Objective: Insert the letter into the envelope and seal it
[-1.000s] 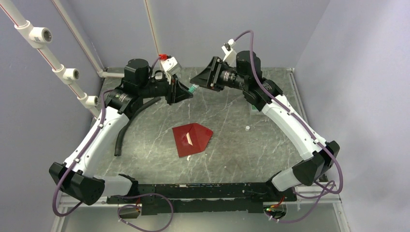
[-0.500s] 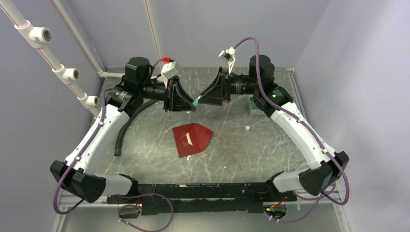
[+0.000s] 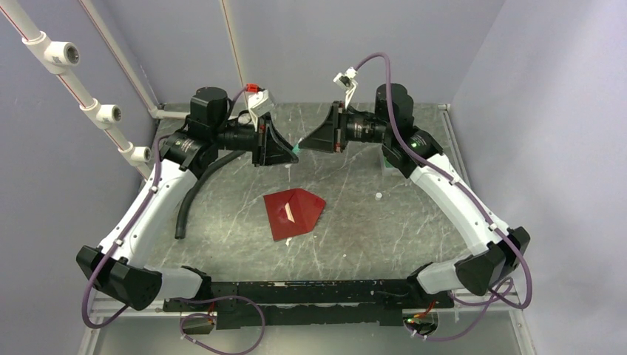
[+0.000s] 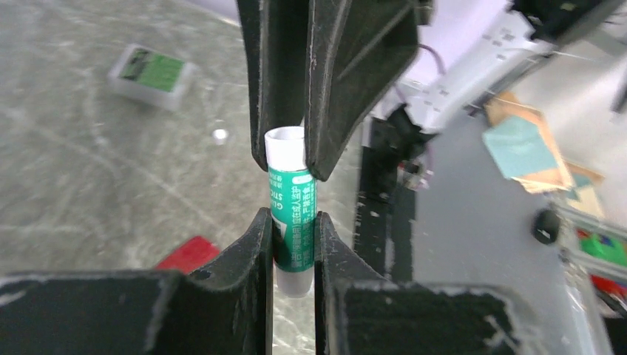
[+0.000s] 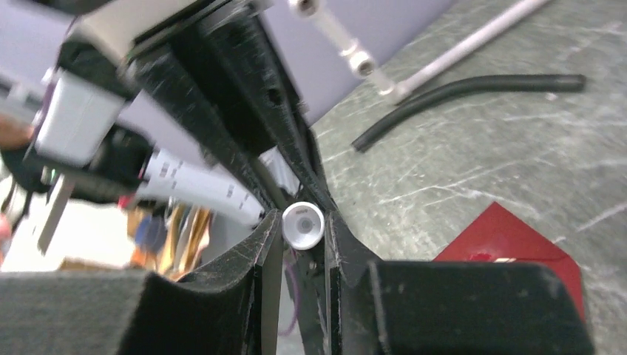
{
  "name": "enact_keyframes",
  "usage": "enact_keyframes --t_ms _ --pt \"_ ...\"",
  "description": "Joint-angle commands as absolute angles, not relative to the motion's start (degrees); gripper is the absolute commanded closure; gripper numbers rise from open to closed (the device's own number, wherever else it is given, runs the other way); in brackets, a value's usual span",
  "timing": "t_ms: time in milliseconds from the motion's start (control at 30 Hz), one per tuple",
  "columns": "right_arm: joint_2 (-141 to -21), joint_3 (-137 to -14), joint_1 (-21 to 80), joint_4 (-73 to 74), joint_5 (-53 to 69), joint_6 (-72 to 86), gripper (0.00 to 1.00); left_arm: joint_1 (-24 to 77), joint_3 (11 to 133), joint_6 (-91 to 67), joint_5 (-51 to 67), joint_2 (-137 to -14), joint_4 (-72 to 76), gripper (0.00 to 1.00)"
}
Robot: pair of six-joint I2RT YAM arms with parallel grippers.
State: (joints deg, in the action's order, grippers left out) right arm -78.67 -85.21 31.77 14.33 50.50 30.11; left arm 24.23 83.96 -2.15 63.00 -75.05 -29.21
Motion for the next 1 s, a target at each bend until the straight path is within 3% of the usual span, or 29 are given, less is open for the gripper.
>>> enact_keyframes --t_ms 0,300,433,533,567,667,767,967 --pt "-81.33 -91.29 35.57 17.9 25.87 41.94 1.0 24.7 83.94 1.5 46.93 -73.21 -25.92 0.98" --pt "-86.87 -102.87 38.71 32.32 2.84 50.59 1.0 24.7 82.15 2.07 39.9 -72.5 -20.07 0.98" --pt "-86.83 -103.6 38.65 33.85 4.83 47.33 0.97 24.7 80.83 2.6 38.27 -71.38 -19.76 0.98" --pt "-84.26 -100.01 38.4 28.16 15.82 39.46 0.46 24.7 82.26 4.19 41.86 -72.05 -23.6 0.98" --pt "-82.67 -97.86 38.03 25.6 20.51 35.95 0.34 24.7 83.03 4.62 44.51 -72.55 -25.34 0.98" --pt "-78.19 -91.59 37.08 18.92 32.57 31.64 0.15 24.7 84.89 5.31 50.07 -73.82 -29.67 0.98" --pt "-77.6 -90.75 36.91 19.2 35.31 30.82 0.15 24.7 84.92 4.63 54.91 -74.04 -30.14 0.98" --pt "-81.57 -93.86 36.83 23.63 37.17 32.42 0.32 24.7 84.55 3.45 58.85 -73.83 -28.76 0.98"
